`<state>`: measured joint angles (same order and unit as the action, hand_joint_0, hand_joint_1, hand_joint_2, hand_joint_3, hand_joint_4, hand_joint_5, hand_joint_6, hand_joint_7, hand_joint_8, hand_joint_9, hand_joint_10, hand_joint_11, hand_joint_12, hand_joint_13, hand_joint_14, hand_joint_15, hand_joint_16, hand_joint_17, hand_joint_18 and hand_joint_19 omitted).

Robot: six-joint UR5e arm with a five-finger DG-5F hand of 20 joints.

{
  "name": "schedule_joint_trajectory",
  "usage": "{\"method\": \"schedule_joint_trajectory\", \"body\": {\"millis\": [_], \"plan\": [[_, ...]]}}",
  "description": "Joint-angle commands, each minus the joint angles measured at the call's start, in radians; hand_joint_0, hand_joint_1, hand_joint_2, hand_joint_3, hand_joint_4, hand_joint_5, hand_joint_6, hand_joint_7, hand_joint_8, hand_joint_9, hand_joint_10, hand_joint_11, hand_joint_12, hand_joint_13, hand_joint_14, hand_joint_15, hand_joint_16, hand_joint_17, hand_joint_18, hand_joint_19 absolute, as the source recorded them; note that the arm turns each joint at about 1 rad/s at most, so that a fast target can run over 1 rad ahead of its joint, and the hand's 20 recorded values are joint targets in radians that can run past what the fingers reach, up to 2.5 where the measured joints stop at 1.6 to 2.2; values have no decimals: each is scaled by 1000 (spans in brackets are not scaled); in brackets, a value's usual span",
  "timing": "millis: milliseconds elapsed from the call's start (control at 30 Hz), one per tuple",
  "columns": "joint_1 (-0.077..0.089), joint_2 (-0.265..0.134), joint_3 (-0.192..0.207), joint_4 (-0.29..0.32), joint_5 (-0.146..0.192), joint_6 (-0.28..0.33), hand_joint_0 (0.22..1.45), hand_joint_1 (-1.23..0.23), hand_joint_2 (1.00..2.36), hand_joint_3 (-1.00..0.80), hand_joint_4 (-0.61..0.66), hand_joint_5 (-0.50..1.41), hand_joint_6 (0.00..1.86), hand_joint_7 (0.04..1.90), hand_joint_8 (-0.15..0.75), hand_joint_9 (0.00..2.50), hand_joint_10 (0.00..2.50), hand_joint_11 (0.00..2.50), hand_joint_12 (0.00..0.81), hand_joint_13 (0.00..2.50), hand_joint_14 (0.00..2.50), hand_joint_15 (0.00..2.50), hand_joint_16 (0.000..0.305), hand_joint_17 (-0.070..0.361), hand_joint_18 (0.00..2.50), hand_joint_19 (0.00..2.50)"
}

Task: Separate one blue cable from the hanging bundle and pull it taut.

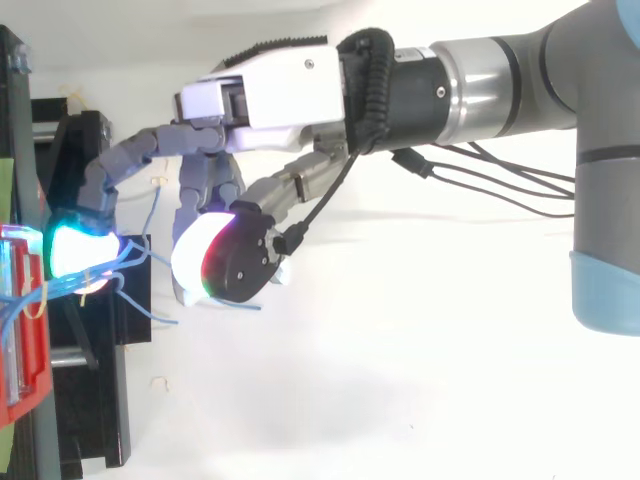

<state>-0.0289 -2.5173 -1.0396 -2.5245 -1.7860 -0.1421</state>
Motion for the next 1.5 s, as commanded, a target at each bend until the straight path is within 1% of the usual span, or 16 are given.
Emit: {"method": "schedule_joint_trajectory", "body": {"millis": [0,200,433,633,800,900,967,1100,1133,1233,1333,1467], "plan": [[4,0,1,-2,2,6,297,-438,1000,-500,234,-149,503,797,356,1194,11,266,413,1607,10,261,89,200,2495,130],[10,0,1,-2,2,7,301,-444,1000,-500,247,-127,503,859,350,1201,12,281,419,1594,12,270,88,199,2458,121],[15,0,1,-2,2,7,303,-441,1000,-500,251,-121,503,867,346,1200,12,292,413,1578,11,271,88,199,2428,127],[15,2,1,-2,0,12,309,-432,1000,-500,267,-95,503,871,337,1187,12,290,407,1546,12,287,87,196,2366,132],[14,3,1,-5,-7,39,324,-423,1000,-500,298,-47,504,928,323,1218,12,307,392,1538,12,298,86,194,2329,138],[14,18,1,-22,-9,55,327,-422,1000,-500,302,-36,504,935,319,1243,13,313,391,1541,12,302,85,192,2326,149],[12,29,1,-57,-10,59,329,-421,1000,-500,306,-32,504,940,320,1246,13,320,391,1543,14,303,85,192,2323,150],[10,37,1,-82,-10,59,333,-421,1000,-500,300,-31,504,941,318,1254,16,324,389,1544,12,302,85,192,2318,155],[9,38,1,-86,-10,59,335,-420,1000,-500,304,-31,504,944,307,1257,15,322,386,1544,12,313,85,191,2316,143],[6,43,1,-93,-12,59,335,-420,1000,-500,308,-27,504,945,310,1282,13,329,384,1545,12,313,84,189,2314,162],[6,49,1,-94,-10,59,336,-420,1000,-500,314,-17,504,945,297,1301,13,320,387,1552,12,314,84,189,2315,161],[4,63,1,-117,-12,58,340,-413,1000,-500,329,-8,504,949,288,1337,13,319,381,1563,12,317,84,188,2316,160]]}}
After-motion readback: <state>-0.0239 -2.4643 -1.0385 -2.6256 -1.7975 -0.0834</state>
